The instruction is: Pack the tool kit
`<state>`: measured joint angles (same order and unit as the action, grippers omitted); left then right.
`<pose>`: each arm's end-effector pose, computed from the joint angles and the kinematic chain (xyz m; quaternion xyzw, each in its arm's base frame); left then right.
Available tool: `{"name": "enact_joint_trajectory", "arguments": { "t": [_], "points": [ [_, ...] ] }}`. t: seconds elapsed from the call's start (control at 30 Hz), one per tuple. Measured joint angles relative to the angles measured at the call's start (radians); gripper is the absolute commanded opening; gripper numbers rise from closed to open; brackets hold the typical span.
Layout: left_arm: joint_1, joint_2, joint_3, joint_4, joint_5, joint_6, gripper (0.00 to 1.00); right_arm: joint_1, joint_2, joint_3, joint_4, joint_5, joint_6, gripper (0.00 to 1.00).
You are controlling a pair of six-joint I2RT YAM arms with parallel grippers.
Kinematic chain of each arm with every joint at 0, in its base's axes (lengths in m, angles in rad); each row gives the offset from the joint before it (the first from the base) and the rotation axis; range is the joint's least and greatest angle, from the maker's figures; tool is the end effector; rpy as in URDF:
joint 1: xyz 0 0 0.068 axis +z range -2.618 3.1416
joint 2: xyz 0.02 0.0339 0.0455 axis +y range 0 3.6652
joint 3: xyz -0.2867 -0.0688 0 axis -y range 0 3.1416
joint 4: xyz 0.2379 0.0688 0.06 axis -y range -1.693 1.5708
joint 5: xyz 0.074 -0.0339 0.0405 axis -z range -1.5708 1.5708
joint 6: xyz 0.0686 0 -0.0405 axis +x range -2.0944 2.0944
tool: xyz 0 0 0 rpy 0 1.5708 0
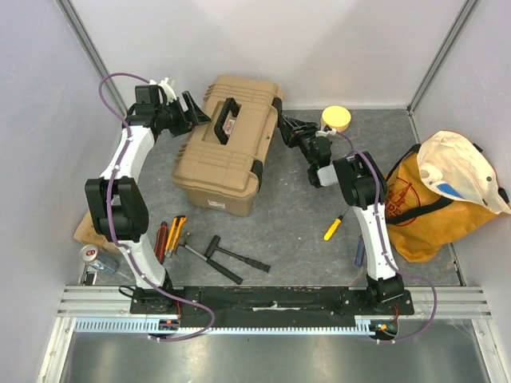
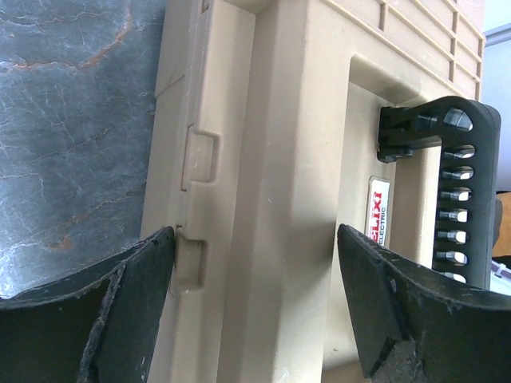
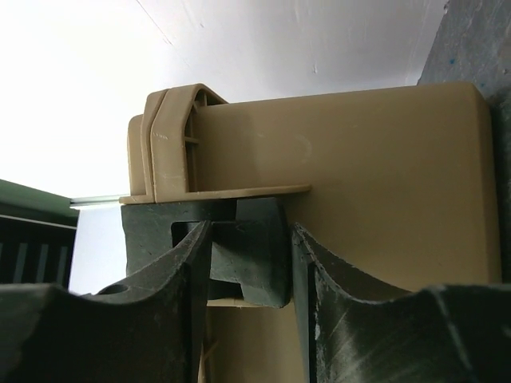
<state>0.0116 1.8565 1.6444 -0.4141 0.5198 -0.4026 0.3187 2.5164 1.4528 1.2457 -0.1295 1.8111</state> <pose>0.4546 -0.0288 0.3189 -0.0625 0.8663 -0.3099 0.3868 0.5292 0.1839 0.1282 0.3970 0.5026 0.6909 0.3354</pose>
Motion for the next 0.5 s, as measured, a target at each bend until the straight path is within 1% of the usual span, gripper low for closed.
{"name": "enact_joint_trajectory", "arguments": {
  "t": [0.1,0.23,0.4,0.47,0.5],
  "points": [
    [-0.006,0.0,0.0,-0.002,-0.008,0.001,0.85,-0.008,-0.033,-0.042,-0.005,-0.003,-0.032,0.38],
    [-0.009,0.0,0.0,-0.003,-0.026,0.001,0.84,-0.021,-0.105,-0.069,-0.117,-0.023,-0.124,0.34],
    [-0.01,0.0,0.0,-0.005,-0.035,0.0,0.83,-0.032,-0.204,-0.07,-0.308,-0.03,-0.266,0.35],
    [-0.012,-0.001,0.0,-0.006,-0.041,0.0,0.83,-0.033,-0.232,-0.062,-0.383,-0.029,-0.312,0.37],
    [-0.013,-0.002,0.0,-0.006,-0.045,0.0,0.83,-0.034,-0.245,-0.054,-0.424,-0.029,-0.338,0.4]
  ]
}}
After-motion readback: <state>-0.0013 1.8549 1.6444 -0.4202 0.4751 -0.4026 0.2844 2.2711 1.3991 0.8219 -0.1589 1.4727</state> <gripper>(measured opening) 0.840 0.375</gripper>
